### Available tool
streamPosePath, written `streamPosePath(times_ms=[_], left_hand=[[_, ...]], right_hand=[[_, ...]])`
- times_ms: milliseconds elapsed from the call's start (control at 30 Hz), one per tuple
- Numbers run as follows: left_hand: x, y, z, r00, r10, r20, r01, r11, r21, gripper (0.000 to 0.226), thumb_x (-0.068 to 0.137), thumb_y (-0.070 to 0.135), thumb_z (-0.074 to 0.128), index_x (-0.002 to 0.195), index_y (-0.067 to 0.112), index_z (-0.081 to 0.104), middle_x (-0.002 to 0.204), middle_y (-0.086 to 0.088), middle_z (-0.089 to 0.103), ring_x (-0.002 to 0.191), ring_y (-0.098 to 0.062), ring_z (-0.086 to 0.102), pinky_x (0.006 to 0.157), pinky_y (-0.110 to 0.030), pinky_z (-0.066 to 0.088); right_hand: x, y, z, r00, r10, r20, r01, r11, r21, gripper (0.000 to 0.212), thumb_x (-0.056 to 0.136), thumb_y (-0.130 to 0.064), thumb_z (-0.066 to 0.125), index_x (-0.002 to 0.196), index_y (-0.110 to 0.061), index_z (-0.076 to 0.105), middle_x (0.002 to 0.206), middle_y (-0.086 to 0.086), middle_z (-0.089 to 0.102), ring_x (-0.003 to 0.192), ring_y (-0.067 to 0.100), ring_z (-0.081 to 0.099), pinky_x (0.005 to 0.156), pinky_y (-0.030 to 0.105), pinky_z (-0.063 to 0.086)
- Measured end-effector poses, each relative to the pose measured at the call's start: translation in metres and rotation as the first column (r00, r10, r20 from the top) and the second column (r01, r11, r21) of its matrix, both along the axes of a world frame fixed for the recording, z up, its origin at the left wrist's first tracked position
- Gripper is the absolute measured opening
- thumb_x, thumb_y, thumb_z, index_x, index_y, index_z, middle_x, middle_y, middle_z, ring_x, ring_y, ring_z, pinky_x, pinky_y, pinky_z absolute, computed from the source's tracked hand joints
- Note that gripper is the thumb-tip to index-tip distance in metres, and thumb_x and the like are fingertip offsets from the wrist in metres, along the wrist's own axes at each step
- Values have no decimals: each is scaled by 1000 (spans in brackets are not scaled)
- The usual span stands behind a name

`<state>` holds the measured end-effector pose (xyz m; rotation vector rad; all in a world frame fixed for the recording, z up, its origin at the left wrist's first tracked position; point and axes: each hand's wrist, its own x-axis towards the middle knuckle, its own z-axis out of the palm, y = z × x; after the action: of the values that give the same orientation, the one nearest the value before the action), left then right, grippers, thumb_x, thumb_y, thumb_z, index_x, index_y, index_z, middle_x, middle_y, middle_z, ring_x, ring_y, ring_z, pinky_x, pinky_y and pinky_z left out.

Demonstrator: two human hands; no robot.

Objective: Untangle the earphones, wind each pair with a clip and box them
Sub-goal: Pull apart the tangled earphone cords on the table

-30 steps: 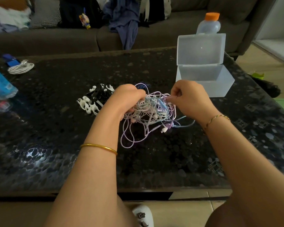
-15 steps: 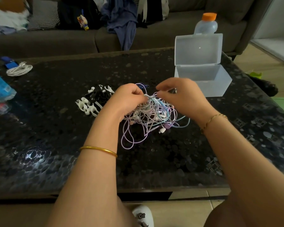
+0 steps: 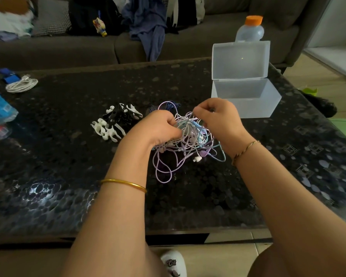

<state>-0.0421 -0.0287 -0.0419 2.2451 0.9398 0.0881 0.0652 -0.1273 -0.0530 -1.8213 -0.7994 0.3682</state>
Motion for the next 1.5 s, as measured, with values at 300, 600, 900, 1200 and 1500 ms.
streamPosePath(times_ms=[300, 600, 900, 1200, 1500], left_hand=[[1, -3, 4, 978, 127, 164, -102, 983, -150, 4, 87, 14, 63, 89, 14, 67, 81, 1, 60, 73, -11, 54, 67, -27, 45], [1, -5, 9, 989, 127, 79, -116, 984, -137, 8, 82, 17, 65, 75, 14, 62, 74, 1, 56, 67, -12, 49, 58, -27, 39], [2, -3, 1, 996, 60, 64, -58, 998, -25, 6, 85, 16, 65, 82, 20, 61, 82, 1, 60, 76, -15, 55, 66, -30, 43], [2, 4, -4, 960, 231, 156, -188, 949, -252, 28, 89, -9, 48, 81, 17, 55, 92, -11, 63, 88, -28, 66, 86, -48, 56], [1, 6, -1, 896, 405, 182, -356, 900, -250, 32, 93, -8, 37, 75, 14, 52, 86, -8, 53, 72, -19, 55, 76, -41, 59]], right_hand=[[5, -9, 6, 960, 250, 126, -218, 949, -226, 6, 87, -14, 64, 86, -9, 68, 75, -2, 62, 65, 7, 54, 56, 13, 47], [12, -6, 1, 972, 88, 219, -49, 983, -176, 16, 91, -12, 57, 93, 0, 68, 72, -7, 57, 59, 7, 48, 57, 20, 43], [5, -12, 13, 983, 185, -19, -186, 974, -131, 19, 94, -22, 54, 91, -10, 69, 71, 0, 63, 46, 3, 48, 46, 15, 42], [23, -19, 11, 937, 190, 294, -58, 912, -406, 18, 86, -5, 58, 91, -21, 65, 93, 2, 63, 67, 13, 55, 68, 31, 57], [38, -29, 12, 892, 228, 390, 122, 710, -693, 35, 85, -50, 58, 82, -17, 68, 92, 7, 67, 92, 27, 58, 86, 43, 52]])
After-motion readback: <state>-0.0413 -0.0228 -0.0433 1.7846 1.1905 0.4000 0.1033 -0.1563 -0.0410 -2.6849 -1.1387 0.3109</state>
